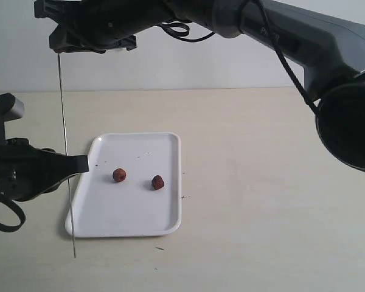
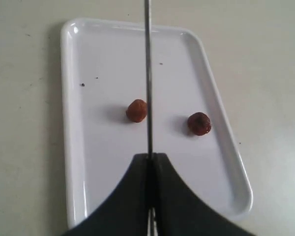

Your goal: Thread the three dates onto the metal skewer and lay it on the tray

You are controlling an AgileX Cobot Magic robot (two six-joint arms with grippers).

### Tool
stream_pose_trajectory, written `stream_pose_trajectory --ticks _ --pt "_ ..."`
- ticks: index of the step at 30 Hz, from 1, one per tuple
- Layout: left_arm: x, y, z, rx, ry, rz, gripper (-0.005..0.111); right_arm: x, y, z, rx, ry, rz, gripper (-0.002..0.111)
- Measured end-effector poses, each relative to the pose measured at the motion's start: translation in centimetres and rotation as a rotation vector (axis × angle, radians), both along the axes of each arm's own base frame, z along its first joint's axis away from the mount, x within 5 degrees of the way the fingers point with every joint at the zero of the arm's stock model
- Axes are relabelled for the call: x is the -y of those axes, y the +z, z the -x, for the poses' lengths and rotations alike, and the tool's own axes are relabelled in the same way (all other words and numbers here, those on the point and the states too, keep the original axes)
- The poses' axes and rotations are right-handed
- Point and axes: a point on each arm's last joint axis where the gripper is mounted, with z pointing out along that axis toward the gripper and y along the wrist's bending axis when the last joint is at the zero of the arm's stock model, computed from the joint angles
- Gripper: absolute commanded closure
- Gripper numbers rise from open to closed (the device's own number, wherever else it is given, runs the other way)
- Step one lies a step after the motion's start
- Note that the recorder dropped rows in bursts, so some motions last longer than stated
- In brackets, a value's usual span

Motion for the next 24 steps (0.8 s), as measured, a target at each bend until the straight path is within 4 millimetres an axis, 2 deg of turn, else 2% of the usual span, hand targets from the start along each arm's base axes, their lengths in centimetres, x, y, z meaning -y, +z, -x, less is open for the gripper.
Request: stream_pose_trajectory --ticks 24 --pt "0.07 0.11 -0.07 0.014 -0.002 0.011 0.107 -0.29 0.17 0.27 -0.021 0.02 -0.035 0.087"
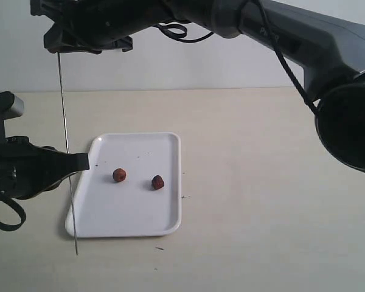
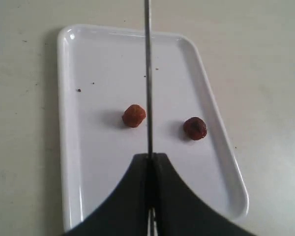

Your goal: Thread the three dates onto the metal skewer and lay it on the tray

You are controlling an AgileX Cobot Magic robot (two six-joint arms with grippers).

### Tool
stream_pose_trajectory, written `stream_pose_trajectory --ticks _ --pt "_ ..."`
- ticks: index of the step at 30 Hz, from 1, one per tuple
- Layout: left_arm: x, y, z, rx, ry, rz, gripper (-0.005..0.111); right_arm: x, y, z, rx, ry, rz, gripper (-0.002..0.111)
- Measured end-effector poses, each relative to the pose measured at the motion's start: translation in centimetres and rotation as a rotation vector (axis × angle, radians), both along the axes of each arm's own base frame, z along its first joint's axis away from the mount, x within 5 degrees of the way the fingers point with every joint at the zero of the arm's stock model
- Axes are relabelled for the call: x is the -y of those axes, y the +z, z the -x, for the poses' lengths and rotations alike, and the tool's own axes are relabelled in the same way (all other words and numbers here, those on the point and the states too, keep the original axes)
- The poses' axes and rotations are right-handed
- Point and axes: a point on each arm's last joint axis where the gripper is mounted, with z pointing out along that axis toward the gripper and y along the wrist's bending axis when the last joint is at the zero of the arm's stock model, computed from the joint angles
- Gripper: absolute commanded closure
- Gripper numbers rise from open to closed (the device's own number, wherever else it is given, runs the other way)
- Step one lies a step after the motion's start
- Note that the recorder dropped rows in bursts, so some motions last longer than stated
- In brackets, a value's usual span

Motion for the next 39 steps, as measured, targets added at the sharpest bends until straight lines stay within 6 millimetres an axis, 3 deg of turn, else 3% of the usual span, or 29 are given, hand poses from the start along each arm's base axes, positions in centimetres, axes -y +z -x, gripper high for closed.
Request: stream_pose_trajectory --ticks 39 --pt "-0.02 -0.04 0.02 -0.005 0.001 -0.003 0.107 0.24 0.41 0.34 0.061 0.044 0.068 0.087"
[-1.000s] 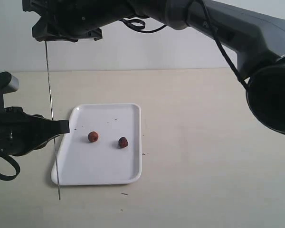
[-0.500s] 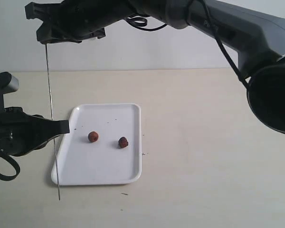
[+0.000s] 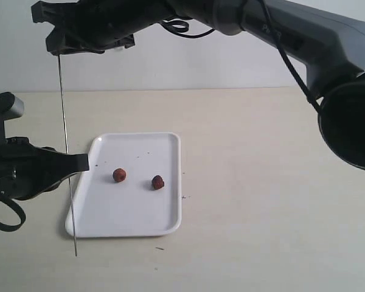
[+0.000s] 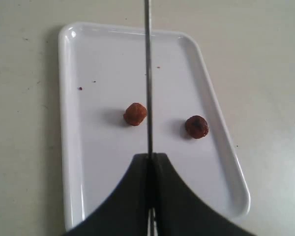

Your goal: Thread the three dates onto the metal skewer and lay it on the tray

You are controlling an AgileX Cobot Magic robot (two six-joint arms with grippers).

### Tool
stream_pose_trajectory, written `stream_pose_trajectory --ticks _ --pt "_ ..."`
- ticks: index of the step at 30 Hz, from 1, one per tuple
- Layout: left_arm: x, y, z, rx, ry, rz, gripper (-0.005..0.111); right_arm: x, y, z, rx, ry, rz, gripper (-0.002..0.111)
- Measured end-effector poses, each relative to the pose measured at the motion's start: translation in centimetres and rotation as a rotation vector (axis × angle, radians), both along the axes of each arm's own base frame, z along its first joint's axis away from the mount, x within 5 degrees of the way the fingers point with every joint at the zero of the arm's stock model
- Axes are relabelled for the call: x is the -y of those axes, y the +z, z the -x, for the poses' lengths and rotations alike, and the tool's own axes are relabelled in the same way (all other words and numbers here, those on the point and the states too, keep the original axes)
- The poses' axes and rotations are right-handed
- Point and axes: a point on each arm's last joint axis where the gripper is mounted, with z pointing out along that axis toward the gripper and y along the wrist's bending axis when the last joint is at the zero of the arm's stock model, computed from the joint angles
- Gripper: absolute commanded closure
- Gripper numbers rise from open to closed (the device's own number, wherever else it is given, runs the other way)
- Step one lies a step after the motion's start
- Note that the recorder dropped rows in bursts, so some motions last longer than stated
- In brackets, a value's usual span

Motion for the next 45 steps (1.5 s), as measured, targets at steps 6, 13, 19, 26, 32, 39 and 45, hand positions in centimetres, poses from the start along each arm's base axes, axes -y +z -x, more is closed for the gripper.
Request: stream_pose_trajectory --ticks 6,13,19,26,32,39,45 --pt "0.0 0.0 0.0 0.0 0.0 0.0 0.107 0.1 0.7 0.2 0.013 -0.002 -0.007 0.087" --pt "0.0 0.0 0.0 0.0 0.0 0.0 0.107 0.1 0.7 0.2 0.007 0.002 -0.005 0.087" --pt "0.0 0.0 0.0 0.0 0.0 0.0 0.107 0.1 0.7 0.2 0.006 0.004 -0.004 0.087" --pt "0.0 0.0 0.0 0.0 0.0 0.0 0.107 0.0 0.0 0.1 -0.008 0.009 0.003 0.087" --pt "0.0 0.0 0.0 -0.001 0.001 0.001 0.107 -0.1 -0.5 0.0 -0.017 0.01 0.008 0.087" --pt "0.0 0.0 0.0 -0.001 0.001 0.001 0.107 -0.1 -0.5 0.0 -0.018 0.011 0.009 0.087" --pt "0.0 0.0 0.0 -0.001 0.002 0.003 0.107 -0.1 -0.4 0.1 -0.02 0.011 0.002 0.087"
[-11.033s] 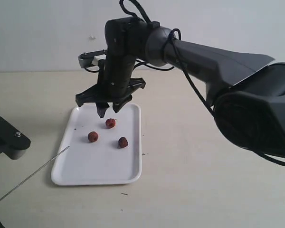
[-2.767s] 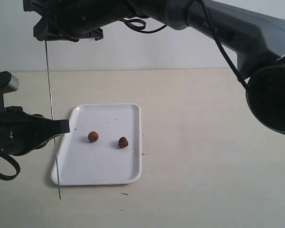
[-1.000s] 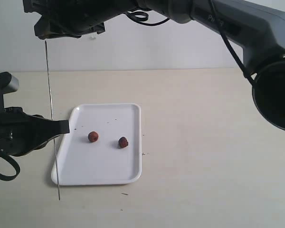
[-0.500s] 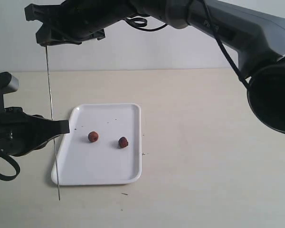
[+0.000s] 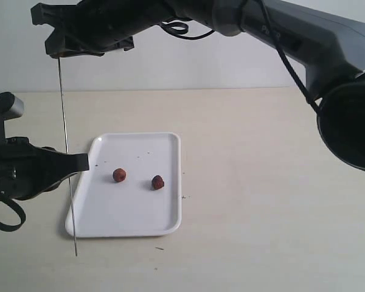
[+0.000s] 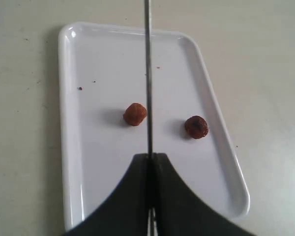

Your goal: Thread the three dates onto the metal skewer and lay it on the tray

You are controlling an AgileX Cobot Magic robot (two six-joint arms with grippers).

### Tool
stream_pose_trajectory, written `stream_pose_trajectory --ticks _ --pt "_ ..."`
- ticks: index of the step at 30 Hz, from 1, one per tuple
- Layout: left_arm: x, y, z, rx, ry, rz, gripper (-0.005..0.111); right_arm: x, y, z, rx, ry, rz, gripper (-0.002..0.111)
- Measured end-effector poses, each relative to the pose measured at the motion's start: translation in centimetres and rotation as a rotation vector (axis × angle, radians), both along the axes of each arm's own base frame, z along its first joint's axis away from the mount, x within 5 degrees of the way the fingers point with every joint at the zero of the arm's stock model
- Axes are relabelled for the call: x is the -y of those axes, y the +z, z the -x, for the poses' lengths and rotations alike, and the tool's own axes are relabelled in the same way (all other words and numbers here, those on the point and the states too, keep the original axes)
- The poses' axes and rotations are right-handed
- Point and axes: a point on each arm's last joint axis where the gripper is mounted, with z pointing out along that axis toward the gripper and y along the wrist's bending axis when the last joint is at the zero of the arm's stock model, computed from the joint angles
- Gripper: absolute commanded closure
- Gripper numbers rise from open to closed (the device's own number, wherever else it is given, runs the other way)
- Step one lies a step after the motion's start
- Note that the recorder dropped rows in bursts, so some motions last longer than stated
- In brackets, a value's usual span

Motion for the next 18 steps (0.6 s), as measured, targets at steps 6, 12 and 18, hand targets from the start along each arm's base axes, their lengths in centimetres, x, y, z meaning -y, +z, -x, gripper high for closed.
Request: stream_pose_trajectory --ticks 6,12,18 --pt "0.0 0.0 0.0 0.0 0.0 0.0 0.107 0.02 0.49 0.16 0.001 0.002 -0.013 0.087" --pt "0.0 0.0 0.0 0.0 0.0 0.0 0.107 0.01 0.55 0.3 -0.006 0.011 -0.013 0.087" --pt "0.11 0.2 -0.11 0.02 0.001 0.02 0.107 -0.01 0.45 0.46 -0.018 0.027 -0.005 0.087"
